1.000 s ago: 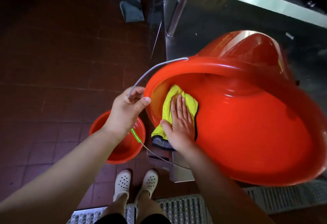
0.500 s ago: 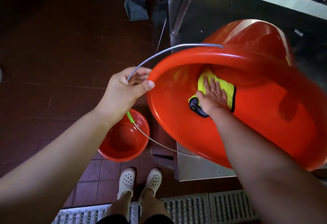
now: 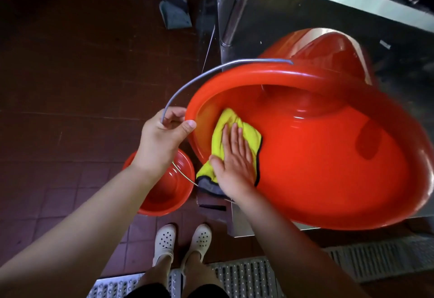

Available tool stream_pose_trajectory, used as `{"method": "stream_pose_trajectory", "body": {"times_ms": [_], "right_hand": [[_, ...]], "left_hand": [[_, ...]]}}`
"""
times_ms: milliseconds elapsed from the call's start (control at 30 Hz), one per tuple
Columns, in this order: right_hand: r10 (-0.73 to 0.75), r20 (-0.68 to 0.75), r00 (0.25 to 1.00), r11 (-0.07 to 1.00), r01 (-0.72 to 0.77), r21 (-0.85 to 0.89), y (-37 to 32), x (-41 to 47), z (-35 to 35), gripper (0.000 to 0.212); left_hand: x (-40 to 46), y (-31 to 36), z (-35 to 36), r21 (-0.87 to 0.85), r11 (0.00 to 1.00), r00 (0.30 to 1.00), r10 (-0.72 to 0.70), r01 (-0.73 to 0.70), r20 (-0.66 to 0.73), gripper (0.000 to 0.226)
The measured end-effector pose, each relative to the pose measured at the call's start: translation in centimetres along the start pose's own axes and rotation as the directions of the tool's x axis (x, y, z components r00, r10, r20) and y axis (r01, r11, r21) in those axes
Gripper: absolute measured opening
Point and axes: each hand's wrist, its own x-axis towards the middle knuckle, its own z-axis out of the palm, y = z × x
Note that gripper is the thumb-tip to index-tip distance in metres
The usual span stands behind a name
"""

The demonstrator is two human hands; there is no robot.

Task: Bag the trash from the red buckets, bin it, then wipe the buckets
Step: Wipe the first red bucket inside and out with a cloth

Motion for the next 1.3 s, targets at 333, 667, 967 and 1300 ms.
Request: {"method": "stream_pose_trajectory", "body": {"times_ms": [333, 667, 967, 1300], "right_hand": [[0.051, 0.181, 0.982, 0.989, -0.025, -0.145, 7.1, 6.2, -2.4, 0.072], [0.334, 0.197, 0.922, 0.926, -0.282, -0.253, 10.0, 11.4, -2.8, 0.067], [0.292, 0.056, 0.955, 0.956, -0.289, -0.058, 5.0, 8.0, -1.1, 0.073], [0.023, -0.015, 1.000, 0.998, -0.024, -0.057, 2.3, 2.5, -0.2, 0.078]], "left_hand": [[2.6, 5.0, 0.0, 0.149, 0.980, 0.984, 0.114, -0.134, 0.134, 0.023], [3.2, 1.7, -1.6, -0.041, 0.999, 1.000, 0.010, -0.010, -0.011, 0.029], [0.0, -4.1, 0.6, -0.216, 0.962, 0.985, -0.172, 0.166, -0.012, 0.016], [0.2, -2.6, 0.6, -0.125, 0.987, 0.994, -0.098, 0.102, 0.038, 0.020]]}}
